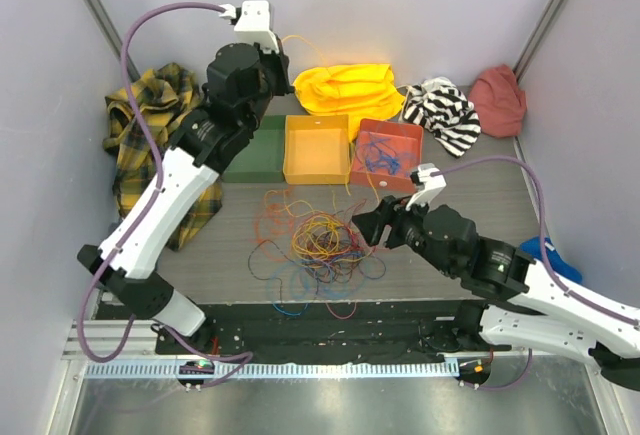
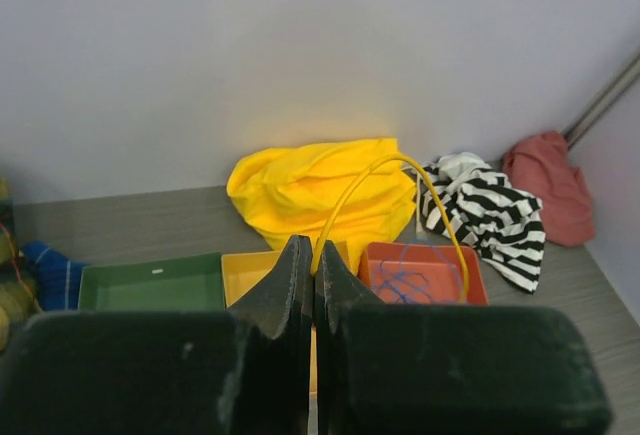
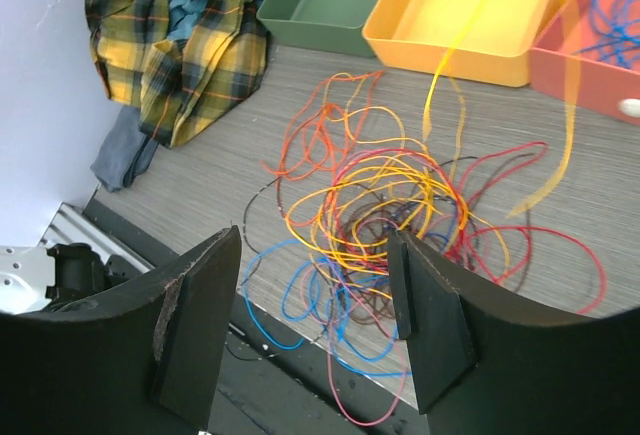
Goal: Untangle the cables
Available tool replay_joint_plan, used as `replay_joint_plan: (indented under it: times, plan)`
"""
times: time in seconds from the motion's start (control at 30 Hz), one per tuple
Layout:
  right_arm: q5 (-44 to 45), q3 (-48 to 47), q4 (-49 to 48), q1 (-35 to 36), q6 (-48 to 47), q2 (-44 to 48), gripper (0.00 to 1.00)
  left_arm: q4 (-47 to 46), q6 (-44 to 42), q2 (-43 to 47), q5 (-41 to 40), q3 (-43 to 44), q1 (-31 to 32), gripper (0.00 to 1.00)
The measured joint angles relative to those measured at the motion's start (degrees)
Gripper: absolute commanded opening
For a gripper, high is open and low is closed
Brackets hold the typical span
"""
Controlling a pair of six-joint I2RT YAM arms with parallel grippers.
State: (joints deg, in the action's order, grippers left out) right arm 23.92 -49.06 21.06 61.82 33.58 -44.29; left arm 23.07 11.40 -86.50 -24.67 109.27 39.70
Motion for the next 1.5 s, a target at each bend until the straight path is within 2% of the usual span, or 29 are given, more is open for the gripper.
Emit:
replay_joint_plan:
  times: [0.2,0.53,0.7,0.87,1.17,1.2,1.27,1.3,1.4,1.5]
  plan:
    - [3.2,1.5,3.4,0.0,-0.3,4.5,0.68,1.2,3.9,-5.6,3.5,1.5,-5.5,0.0]
    - [7.1,1.8,6.2,0.0,-3.1,5.6,0.68,1.2,6.8,-15.8,7.8,11.2,-7.9,0.0]
    - [8.7,1.9,6.5,0.0,-4.9,5.8,0.68,1.2,8.5,-18.6,9.3,12.0,-8.2,0.0]
    - [9.6,2.6,6.9,0.0,-5.9,5.9,0.68,0.3,10.4,-18.9,10.0,9.0,-8.2,0.0]
    - [9.9,4.6,7.5,0.0,-6.1,7.7,0.68,-0.9,11.4,-18.8,9.2,-2.7,-8.5,0.0]
    - [9.9,4.7,7.5,0.0,-6.1,7.7,0.68,-0.9,11.4,-18.8,9.2,-3.3,-8.6,0.07]
    - [10.0,5.0,7.6,0.0,-6.1,7.8,0.68,-0.9,11.4,-18.9,9.2,-3.9,-8.7,0.3]
    - [10.1,5.1,7.8,0.0,-6.1,7.8,0.68,-0.9,11.6,-19.1,9.2,-4.0,-8.7,0.53]
    - [10.1,5.3,7.8,0.0,-6.1,7.8,0.68,-0.7,12.1,-20.5,9.5,-3.6,-8.8,0.66]
    - [10.4,5.3,7.9,0.0,-6.1,7.9,0.68,0.7,12.4,-22.4,9.5,-3.5,-8.8,0.75]
